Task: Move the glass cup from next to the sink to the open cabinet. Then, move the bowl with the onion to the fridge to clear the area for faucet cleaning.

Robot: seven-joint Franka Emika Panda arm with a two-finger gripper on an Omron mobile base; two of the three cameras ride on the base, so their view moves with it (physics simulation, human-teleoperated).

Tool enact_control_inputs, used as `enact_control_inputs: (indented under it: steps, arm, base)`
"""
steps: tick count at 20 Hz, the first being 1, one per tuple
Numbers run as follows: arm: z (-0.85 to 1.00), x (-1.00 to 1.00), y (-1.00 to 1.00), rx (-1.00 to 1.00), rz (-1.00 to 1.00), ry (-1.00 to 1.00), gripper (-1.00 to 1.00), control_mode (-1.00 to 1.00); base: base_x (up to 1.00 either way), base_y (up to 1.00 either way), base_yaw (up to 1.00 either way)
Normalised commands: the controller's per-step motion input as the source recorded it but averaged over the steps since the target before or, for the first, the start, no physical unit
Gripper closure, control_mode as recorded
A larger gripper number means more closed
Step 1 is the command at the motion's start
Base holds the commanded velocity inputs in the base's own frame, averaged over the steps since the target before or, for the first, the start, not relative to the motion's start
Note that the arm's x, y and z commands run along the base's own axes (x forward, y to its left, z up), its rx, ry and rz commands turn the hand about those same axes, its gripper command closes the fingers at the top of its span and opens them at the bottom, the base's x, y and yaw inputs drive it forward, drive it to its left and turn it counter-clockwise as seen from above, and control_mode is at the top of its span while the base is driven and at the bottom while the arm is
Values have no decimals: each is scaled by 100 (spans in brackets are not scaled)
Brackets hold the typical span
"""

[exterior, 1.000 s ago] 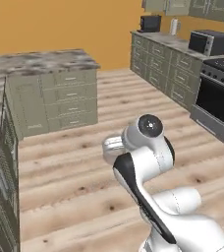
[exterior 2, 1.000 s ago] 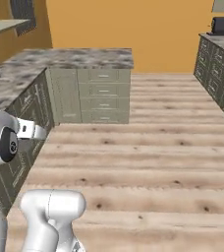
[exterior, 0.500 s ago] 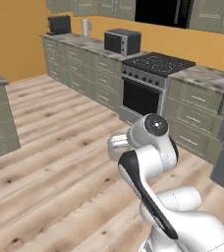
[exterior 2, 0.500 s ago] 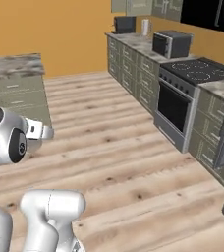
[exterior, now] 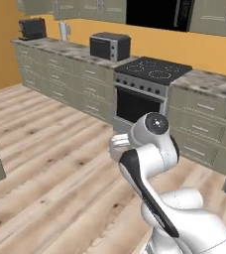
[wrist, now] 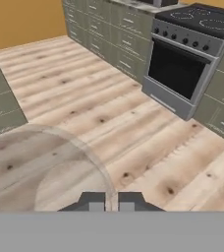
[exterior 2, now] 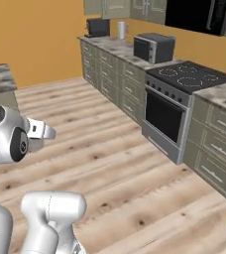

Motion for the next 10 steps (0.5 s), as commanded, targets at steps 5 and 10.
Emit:
enact_control_inputs:
  steps: [5,10]
  arm:
    - [0,0,0,0,0,0,100,100]
    - [0,0,0,0,0,0,100,100]
  base:
    - [100,51,-27]
    - [100,49,-21]
